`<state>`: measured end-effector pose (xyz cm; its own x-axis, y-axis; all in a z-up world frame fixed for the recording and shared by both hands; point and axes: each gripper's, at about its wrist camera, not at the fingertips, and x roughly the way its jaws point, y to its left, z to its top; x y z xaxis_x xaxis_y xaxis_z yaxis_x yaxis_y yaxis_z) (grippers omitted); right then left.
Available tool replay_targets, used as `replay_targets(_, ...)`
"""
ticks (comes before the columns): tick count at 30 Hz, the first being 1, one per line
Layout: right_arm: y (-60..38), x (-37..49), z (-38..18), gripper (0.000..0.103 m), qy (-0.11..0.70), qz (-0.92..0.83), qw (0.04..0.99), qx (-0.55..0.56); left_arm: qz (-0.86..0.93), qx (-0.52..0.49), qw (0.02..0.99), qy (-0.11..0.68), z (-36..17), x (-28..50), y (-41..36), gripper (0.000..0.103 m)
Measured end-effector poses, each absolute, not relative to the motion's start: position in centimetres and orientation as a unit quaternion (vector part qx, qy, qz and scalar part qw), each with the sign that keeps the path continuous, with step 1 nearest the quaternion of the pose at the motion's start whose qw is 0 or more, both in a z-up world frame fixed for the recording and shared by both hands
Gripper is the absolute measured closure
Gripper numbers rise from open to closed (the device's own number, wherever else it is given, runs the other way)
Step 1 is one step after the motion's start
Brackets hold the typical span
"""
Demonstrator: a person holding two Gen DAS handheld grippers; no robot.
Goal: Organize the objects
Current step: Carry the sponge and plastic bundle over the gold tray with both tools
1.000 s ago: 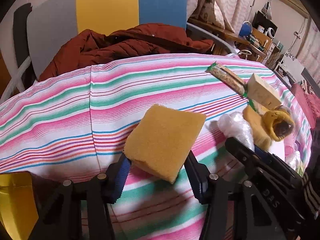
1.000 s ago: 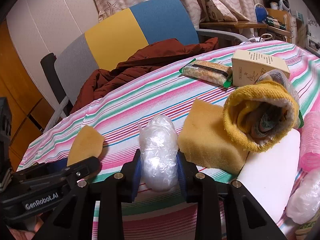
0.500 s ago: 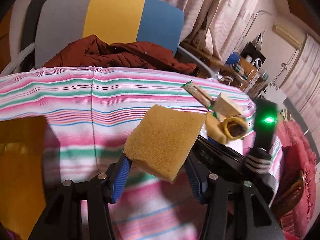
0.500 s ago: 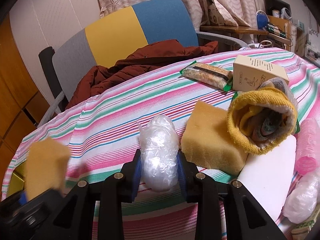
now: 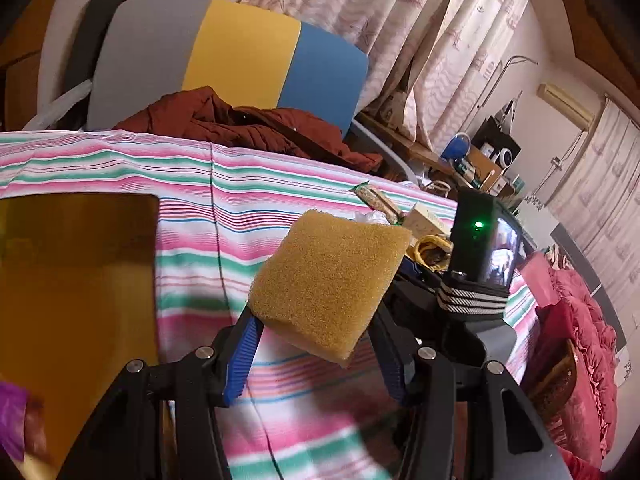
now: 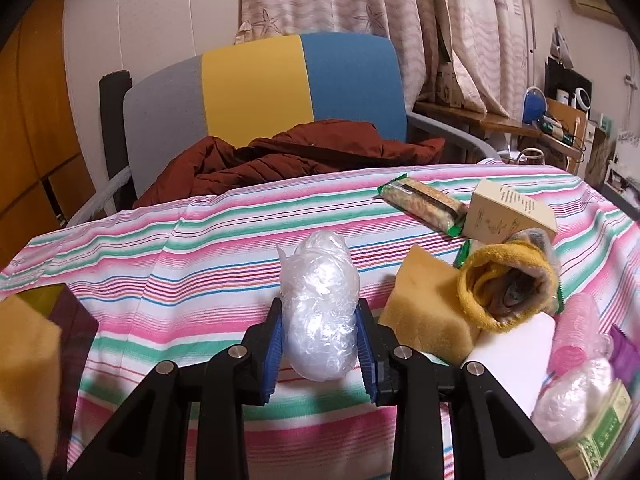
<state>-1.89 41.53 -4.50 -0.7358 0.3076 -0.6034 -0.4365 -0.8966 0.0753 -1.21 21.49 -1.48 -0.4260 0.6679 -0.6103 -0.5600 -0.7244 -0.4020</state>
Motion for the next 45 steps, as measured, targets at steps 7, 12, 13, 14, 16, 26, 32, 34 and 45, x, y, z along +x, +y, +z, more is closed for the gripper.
replay_targets(7,40.1,0.3,-3.9,0.07,0.096,0.93,0.204,-0.29,0.836,-0.389,0.377,-0.085,-1.6,1.7,19.0,0.049)
replay_targets(12,38.6,2.6,-3.5,0.07,0.103,0.936,0.187,-0.28,0.837,-0.39,0.372,-0.099,-1.6,2.5,16.5,0.049)
replay_targets(13,38.5,2.9,-3.5,0.07,0.108,0.936,0.184,-0.28,0.837,-0.391,0.369,-0.102,-1.6,2.5,16.0,0.049)
replay_targets(14,38.2,3.3,-3.5,0.07,0.116,0.935,0.179,-0.281,0.837,-0.391,0.367,-0.106,-1.6,2.6,15.6,0.049)
replay_targets(16,37.8,4.1,-3.6,0.07,0.132,0.934,0.17,-0.284,0.839,-0.39,0.362,-0.115,-1.5,2.7,14.3,0.049)
replay_targets(26,31.6,6.6,-1.9,0.07,0.156,0.944,0.073,-0.28,0.859,-0.38,0.312,-0.144,-1.4,1.5,8.4,0.048)
replay_targets(32,26.6,7.3,0.2,0.068,0.137,0.951,-0.006,-0.276,0.871,-0.372,0.278,-0.161,-1.3,0.1,4.8,0.048)
replay_targets(34,25.0,7.5,0.5,0.068,0.132,0.951,-0.033,-0.279,0.873,-0.376,0.269,-0.157,-1.3,-0.6,3.9,0.048)
replay_targets(45,18.5,7.2,-1.3,0.064,0.105,0.928,-0.12,-0.337,0.877,-0.403,0.215,-0.146,-2.3,-5.0,0.6,0.046)
